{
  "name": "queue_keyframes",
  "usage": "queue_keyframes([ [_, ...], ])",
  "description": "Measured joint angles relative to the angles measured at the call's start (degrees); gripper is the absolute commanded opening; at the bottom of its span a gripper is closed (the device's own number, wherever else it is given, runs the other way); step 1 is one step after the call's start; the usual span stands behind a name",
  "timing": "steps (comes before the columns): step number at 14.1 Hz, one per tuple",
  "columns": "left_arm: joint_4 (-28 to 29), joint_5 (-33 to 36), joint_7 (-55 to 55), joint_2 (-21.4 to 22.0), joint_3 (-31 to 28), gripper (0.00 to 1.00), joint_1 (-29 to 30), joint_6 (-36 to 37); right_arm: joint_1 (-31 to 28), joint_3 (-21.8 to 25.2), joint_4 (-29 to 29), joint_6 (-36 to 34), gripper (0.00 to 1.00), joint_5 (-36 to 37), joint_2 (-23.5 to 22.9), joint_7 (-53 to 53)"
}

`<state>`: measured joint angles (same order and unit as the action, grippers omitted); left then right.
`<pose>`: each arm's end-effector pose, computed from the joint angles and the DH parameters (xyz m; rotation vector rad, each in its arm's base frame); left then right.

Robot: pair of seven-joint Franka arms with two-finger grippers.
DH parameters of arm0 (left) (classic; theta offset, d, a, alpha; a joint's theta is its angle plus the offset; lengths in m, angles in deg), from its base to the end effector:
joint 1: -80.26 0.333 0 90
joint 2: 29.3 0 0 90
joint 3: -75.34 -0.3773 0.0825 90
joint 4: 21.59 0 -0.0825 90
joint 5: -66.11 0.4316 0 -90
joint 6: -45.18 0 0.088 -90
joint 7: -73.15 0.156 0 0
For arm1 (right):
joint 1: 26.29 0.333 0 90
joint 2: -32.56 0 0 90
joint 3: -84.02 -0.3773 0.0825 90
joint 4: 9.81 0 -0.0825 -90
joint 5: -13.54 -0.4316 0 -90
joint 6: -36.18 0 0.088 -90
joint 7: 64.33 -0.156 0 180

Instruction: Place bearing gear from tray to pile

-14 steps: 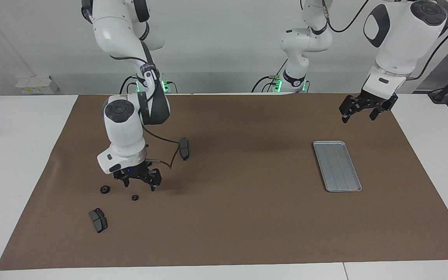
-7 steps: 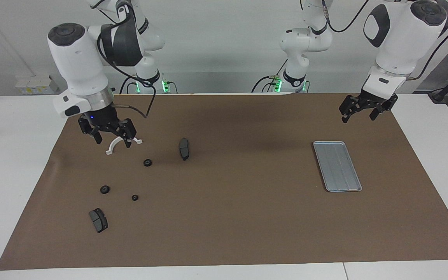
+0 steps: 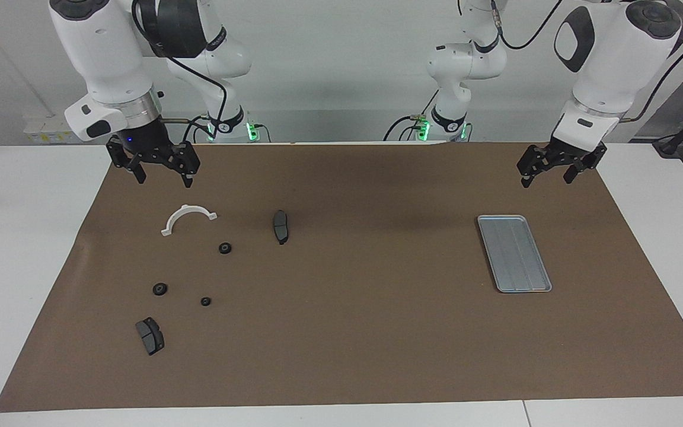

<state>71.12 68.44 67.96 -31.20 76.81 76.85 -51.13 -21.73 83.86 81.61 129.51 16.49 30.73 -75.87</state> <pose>0.6227 -0.0470 0.6017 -3.1043 -0.0024 -0.0513 0.6169 0.0431 0.6097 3.0858 -0.1793 0.0134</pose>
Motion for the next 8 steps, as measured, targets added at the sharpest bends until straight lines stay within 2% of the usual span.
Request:
queue_keyframes([
  [2, 0.0, 0.0, 0.0, 0.0, 0.0, 1.0, 0.0, -0.01, 0.0, 0.0, 0.19, -2.26, 1.0, -0.01, 0.31, 0.0],
  [8, 0.0, 0.0, 0.0, 0.0, 0.0, 1.0, 0.0, -0.02, 0.01, -0.08, 0.77, -2.44, 1.0, -1.36, 0.52, 0.02],
])
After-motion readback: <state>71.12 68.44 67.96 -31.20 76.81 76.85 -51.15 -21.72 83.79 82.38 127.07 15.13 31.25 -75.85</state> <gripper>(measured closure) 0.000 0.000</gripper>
